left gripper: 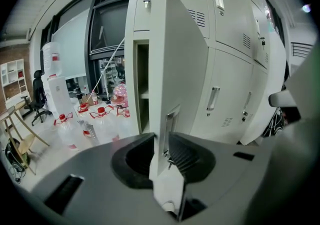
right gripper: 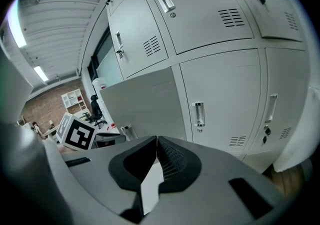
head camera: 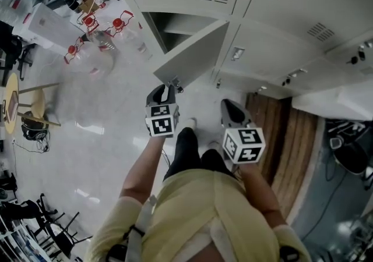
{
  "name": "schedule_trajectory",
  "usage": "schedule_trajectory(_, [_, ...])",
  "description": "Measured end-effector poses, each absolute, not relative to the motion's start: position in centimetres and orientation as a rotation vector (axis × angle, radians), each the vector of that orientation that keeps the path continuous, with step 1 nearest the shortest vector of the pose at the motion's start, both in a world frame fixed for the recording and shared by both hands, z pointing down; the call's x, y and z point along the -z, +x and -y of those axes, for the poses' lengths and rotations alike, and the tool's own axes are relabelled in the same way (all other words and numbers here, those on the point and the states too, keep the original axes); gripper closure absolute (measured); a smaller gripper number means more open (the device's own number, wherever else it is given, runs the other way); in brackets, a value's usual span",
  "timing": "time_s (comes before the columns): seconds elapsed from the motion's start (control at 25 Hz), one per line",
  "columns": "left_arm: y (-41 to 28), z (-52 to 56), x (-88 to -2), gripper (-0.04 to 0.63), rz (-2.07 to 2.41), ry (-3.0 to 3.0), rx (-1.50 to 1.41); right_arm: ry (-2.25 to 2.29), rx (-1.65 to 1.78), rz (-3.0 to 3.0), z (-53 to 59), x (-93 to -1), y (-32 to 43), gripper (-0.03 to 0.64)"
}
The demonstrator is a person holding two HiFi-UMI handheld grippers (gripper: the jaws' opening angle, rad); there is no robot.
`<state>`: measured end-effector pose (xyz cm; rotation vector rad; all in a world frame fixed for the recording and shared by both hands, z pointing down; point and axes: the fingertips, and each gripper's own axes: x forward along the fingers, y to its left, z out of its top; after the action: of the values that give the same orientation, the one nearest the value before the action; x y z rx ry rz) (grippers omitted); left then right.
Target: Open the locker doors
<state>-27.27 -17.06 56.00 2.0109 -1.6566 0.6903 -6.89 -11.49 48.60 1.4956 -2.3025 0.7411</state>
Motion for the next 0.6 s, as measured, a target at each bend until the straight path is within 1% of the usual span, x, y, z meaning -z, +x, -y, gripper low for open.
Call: schedule_trajectory(0.6, [-22.6,12.3,-56.2,0.505,1.525,2.126,-0.725,1.537,-0.791,2.296,8.8,-48.6,-4.9,0.612])
